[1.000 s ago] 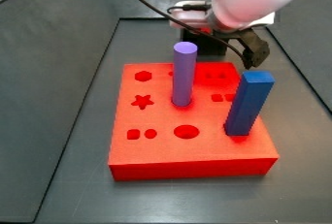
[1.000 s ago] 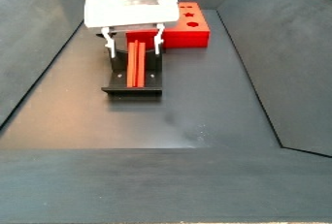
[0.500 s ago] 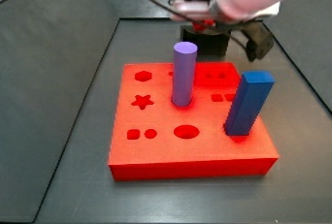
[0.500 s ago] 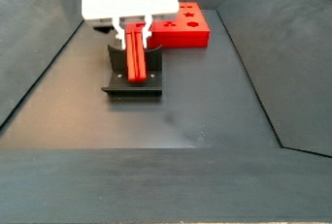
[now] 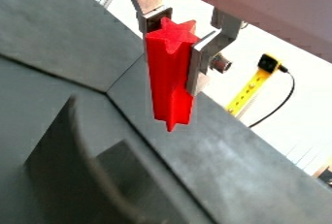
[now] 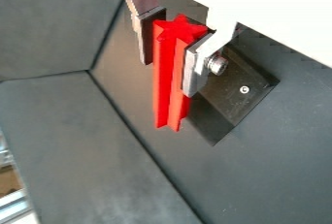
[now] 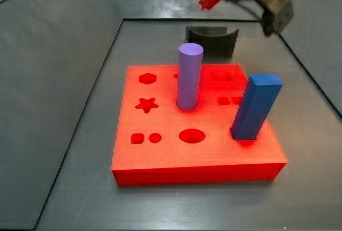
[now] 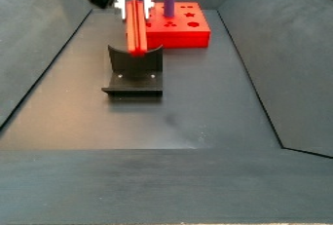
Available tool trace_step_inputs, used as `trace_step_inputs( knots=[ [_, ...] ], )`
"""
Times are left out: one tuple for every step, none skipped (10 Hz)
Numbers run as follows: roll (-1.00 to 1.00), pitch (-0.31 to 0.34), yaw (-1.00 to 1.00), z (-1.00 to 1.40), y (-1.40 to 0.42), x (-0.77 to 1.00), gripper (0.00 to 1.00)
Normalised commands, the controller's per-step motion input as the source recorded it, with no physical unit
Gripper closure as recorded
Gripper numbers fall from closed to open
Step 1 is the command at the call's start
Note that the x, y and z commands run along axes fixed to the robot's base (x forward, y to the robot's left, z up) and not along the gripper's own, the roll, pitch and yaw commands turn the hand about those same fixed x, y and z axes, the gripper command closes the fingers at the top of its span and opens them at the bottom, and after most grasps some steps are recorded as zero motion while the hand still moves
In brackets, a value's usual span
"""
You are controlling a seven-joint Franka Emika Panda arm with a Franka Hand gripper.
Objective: Pick up the star object. Move up. Place the star object on the fixture. Regrasp the star object. Move to above the board. Insert the star object.
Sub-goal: Move to above the board.
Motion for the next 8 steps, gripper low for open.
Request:
trace_step_inputs(
  knots=[
    [-0.01,-0.073,-0.07,1.00,-0.06,-0.12,1.00],
    [-0.02,-0.035,-0.10,1.00,-0.05,-0.11,1.00],
    [-0.02,0.017,-0.11,1.00,-0.05,-0.11,1.00],
    [-0.03,0.068,-0.10,1.00,-0.05,-0.10,1.00],
    [-0.03,0.104,-0.08,1.00,-0.05,-0.10,1.00],
    [-0.04,0.136,-0.05,1.00,-0.04,-0.09,1.00],
    [-0.04,0.153,-0.02,1.00,-0.04,-0.09,1.00],
    [-0.04,0.157,0.02,1.00,-0.04,-0.08,1.00]
  ],
)
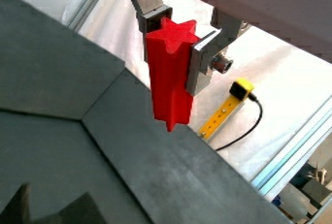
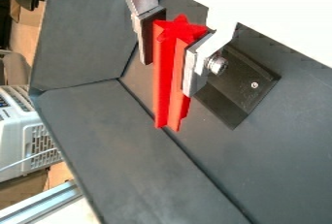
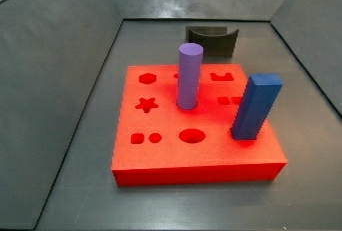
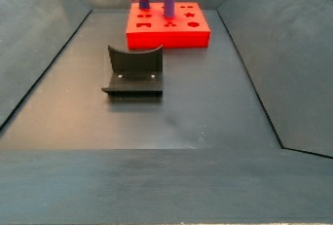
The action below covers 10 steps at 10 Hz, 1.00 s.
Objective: Pick up the star object. Move up. Place the star object on the fixture. Regrasp the star object. Move to above the board. Insert the star object.
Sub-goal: Move to above the board.
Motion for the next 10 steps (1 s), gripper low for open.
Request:
trace_step_inputs(
  knots=[
    [-0.04,0.153,0.05,0.90,-0.04,-0.07,1.00],
    [-0.04,0.144,0.08,0.66,-0.03,-0.03,1.00],
    [-0.04,0.142,0.10,0.49,-0.02,-0.01,1.00],
    [-0.04,0.143,0.11,0.31,-0.03,0.01,1.00],
    [-1.00,0.017,-0.11,0.16,-1.00,-0.44,1.00],
    [-1.00,0.006,-0.11,0.14,-1.00,-0.44,1.00],
    [-1.00,0.001,-0.11,0.16,-1.00,-0.47,1.00],
    [-1.00,0.001,-0.11,0.15,-1.00,-0.49,1.00],
    [-1.00,0.004,-0.12,0.15,-1.00,-0.49,1.00],
    [-1.00,0.010,-0.12,0.16,-1.00,-0.50,1.00]
  ],
)
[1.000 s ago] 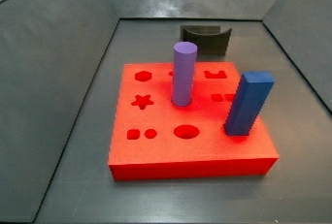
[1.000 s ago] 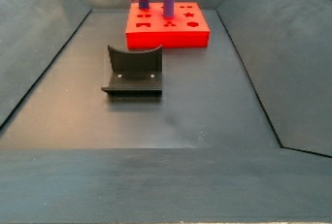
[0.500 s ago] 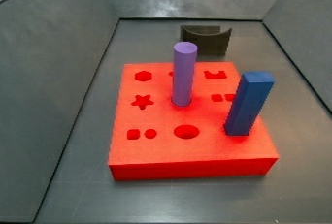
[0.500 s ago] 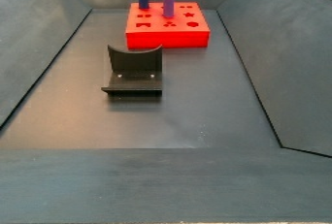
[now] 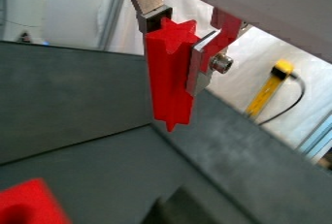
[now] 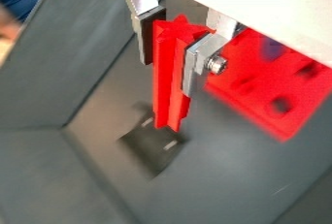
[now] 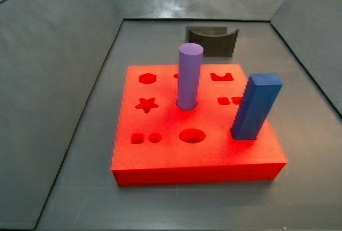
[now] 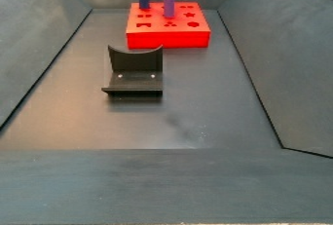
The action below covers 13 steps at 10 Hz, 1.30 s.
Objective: Pick up the star object. Move up. Place the star object on the fixture. Regrasp the star object. Move to above the board. Insert the star object.
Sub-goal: Move to above the board, then insert the star object.
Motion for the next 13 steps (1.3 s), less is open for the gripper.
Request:
trace_step_inputs(
  knots=[
    [-1.00,0.016,-0.12,0.15,-1.00,-0.51,1.00],
    [-1.00,0.020,-0.11,0.14,-0.91,-0.50,1.00],
    [-1.00,0.022,-0.12,0.11,-0.73,-0.41,1.00],
    [-1.00,0.024,-0.11,0.06,-0.36,-0.24,1.00],
    [-1.00,0.026,-0.10,0.02,-0.14,-0.12,1.00],
    [-1.00,0.022,-0.09,0.01,-0.04,-0.08,1.00],
    [-0.90,0.012,-0.08,0.00,-0.02,-0.07,1.00],
    [-0.50,-0.009,-0.03,0.00,0.00,-0.06,1.00],
    [-0.30,-0.019,-0.01,0.00,0.01,-0.04,1.00],
    [0.00,0.000,0.00,0.03,0.00,0.00,1.00],
    [0.00,-0.004,0.00,-0.01,0.00,0.00,1.00],
    [0.00,0.000,0.00,0.00,0.00,-0.03,1.00],
    [0.00,0.000,0.00,0.00,0.00,-0.10,1.00]
  ],
)
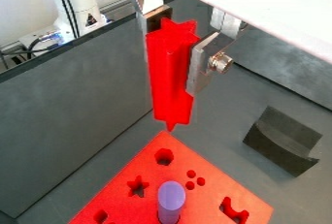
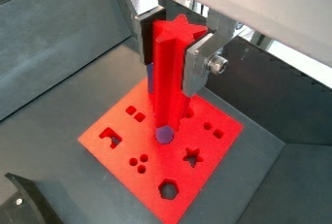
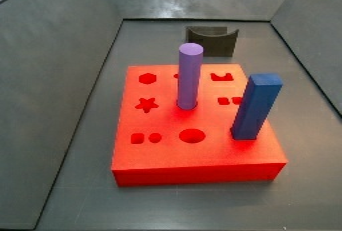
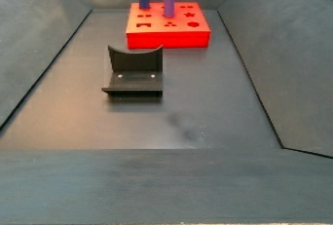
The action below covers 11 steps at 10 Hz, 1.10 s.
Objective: Pick up the star object. Move up. Place the star object on the fixture. Regrasp the star object. Move to above the board. Insert the star object.
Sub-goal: Insert the star object.
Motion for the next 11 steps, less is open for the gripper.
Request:
trace_step_inputs(
  knots=[
    [0.04,0.003,-0.09,0.00,0.04,-0.28,1.00],
    [0.00,0.000,-0.04,0.00,0.00,-0.09,1.00],
    [0.00,-0.039,0.00,-0.07,0.00,-0.04,1.00],
    [0.04,-0.123,0.00,-0.35,0.00,-0.37,1.00],
    [0.10,-0.234,-0.07,-0.37,0.00,-0.81,1.00],
    [0.06,-0.260,-0.07,-0.49,0.00,-0.77,1.00],
    [0.00,-0.290,-0.21,-0.63,-0.22,-0.43,1.00],
    [0.00,-0.291,-0.37,-0.70,-0.32,-0.23,1.00],
    [0.00,-0.220,-0.52,-0.82,-0.40,-0.03,1.00],
    [0.00,-0.176,-0.57,-0.90,-0.42,0.00,1.00],
    [0.01,-0.127,-0.56,-0.98,-0.38,0.09,1.00]
  ],
)
